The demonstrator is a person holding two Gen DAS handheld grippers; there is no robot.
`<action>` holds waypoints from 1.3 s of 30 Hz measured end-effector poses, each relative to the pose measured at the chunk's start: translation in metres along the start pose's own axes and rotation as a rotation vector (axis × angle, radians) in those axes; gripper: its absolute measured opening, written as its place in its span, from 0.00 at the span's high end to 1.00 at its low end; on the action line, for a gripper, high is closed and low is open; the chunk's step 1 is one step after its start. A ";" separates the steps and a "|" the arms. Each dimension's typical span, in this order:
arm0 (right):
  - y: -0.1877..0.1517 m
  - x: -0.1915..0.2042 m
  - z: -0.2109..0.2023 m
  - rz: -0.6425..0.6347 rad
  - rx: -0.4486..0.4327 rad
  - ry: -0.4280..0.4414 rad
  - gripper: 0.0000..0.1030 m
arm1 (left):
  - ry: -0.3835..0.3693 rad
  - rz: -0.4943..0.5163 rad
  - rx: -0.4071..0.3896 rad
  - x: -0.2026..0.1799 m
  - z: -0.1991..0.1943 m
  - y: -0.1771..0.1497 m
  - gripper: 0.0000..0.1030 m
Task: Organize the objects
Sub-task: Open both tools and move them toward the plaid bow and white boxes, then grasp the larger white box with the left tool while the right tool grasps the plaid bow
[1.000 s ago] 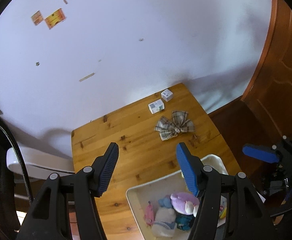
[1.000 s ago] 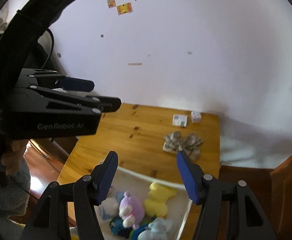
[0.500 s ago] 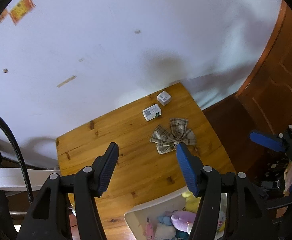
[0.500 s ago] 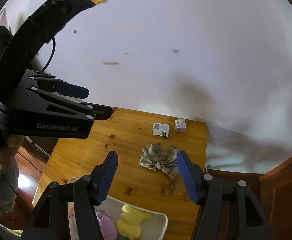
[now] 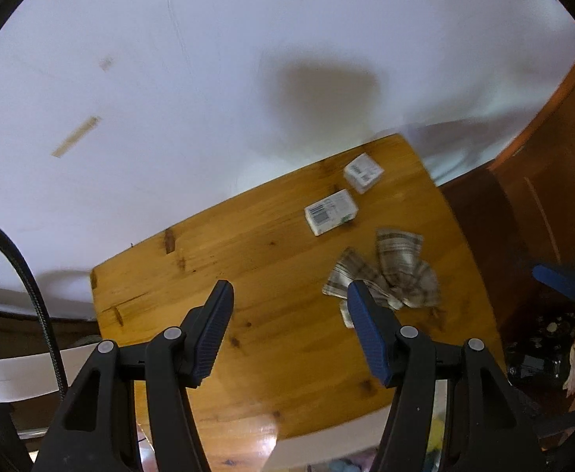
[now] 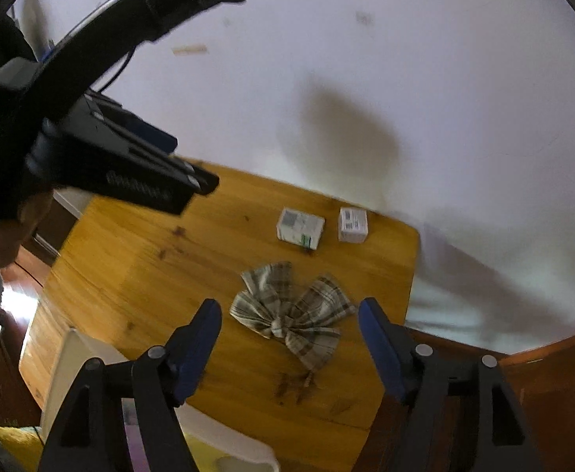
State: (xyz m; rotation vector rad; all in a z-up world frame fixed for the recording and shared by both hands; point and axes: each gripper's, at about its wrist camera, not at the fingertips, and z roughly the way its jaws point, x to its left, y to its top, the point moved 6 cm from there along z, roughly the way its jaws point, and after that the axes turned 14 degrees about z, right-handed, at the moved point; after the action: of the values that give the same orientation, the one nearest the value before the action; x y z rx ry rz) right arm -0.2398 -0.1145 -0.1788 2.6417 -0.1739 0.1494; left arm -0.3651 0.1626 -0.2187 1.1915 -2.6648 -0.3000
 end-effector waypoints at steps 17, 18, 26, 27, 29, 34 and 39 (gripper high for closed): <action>-0.037 0.020 0.132 -0.303 0.122 -0.026 0.29 | -0.147 0.176 0.019 -0.003 0.110 0.040 0.27; -0.040 0.023 0.138 -0.325 0.120 -0.029 0.29 | -0.146 0.203 0.012 -0.005 0.114 0.043 0.25; -0.053 0.019 0.174 -0.331 0.145 -0.023 0.29 | -0.125 0.414 0.001 -0.027 0.143 0.055 0.21; -0.055 0.018 0.175 -0.322 0.150 -0.015 0.31 | -0.126 0.421 0.004 -0.028 0.147 0.056 0.21; -0.062 0.015 0.177 -0.308 0.160 -0.014 0.38 | -0.129 0.430 0.010 -0.027 0.154 0.059 0.21; -0.071 0.009 0.172 -0.238 0.178 0.018 0.58 | -0.172 0.445 0.032 -0.031 0.169 0.063 0.21; -0.074 0.005 0.166 -0.167 0.189 0.047 0.64 | -0.160 0.479 0.069 -0.037 0.184 0.062 0.22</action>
State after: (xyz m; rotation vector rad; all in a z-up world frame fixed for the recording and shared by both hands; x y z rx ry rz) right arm -0.2117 -0.1294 -0.3577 2.8228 0.0802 0.1795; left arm -0.4344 0.2499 -0.3825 0.5281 -3.0095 -0.2305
